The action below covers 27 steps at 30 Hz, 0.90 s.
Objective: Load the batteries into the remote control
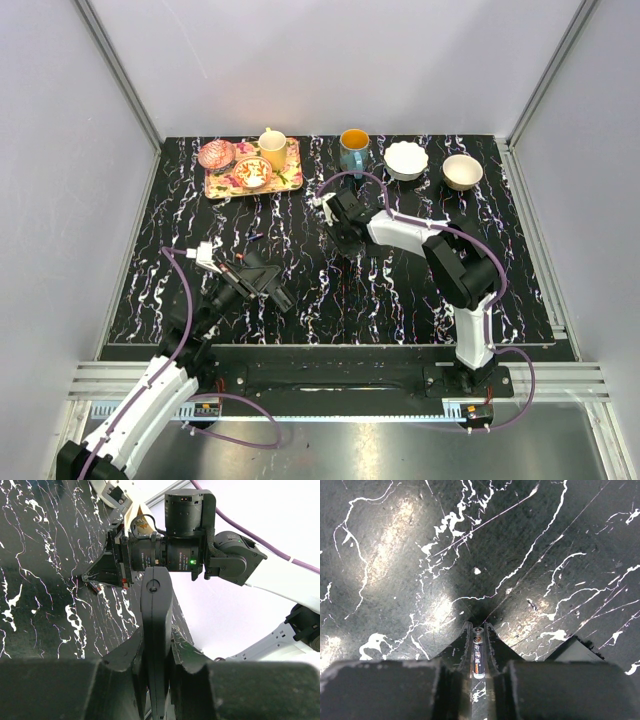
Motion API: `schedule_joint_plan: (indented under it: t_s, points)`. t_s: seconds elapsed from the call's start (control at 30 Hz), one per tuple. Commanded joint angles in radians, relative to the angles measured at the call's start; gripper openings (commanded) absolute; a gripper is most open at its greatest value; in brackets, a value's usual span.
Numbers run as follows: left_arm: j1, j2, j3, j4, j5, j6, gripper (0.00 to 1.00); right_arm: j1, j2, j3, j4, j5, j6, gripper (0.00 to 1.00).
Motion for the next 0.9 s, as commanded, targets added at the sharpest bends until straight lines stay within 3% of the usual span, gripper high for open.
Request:
schedule_joint_plan:
  t_s: [0.0, 0.07, 0.3, 0.33, 0.43, 0.57, 0.87]
  points:
    - [0.005, -0.015, -0.003, 0.033, 0.009, 0.007, 0.00, -0.003, 0.032, 0.018, -0.016, 0.030, 0.055, 0.05]
    - [0.005, -0.001, 0.002, 0.037, 0.012, 0.007, 0.00, -0.014, 0.041, 0.032, -0.030, 0.028, 0.108, 0.00]
    - [0.003, 0.022, 0.010, 0.048, 0.012, 0.009, 0.00, -0.029, 0.037, 0.072, -0.071, 0.062, 0.260, 0.00]
    - [0.005, 0.026, 0.010, 0.053, 0.010, 0.009, 0.00, -0.029, 0.040, 0.081, -0.082, 0.032, 0.262, 0.03]
    - [0.003, 0.042, 0.011, 0.065, 0.014, 0.009, 0.00, -0.031, 0.051, 0.118, -0.129, 0.011, 0.256, 0.26]
    - [0.003, 0.054, 0.008, 0.079, 0.015, 0.006, 0.00, -0.031, 0.046, 0.122, -0.149, 0.019, 0.254, 0.36]
    - [0.005, 0.058, 0.001, 0.089, 0.017, 0.001, 0.00, -0.029, 0.058, 0.129, -0.189, 0.030, 0.223, 0.36]
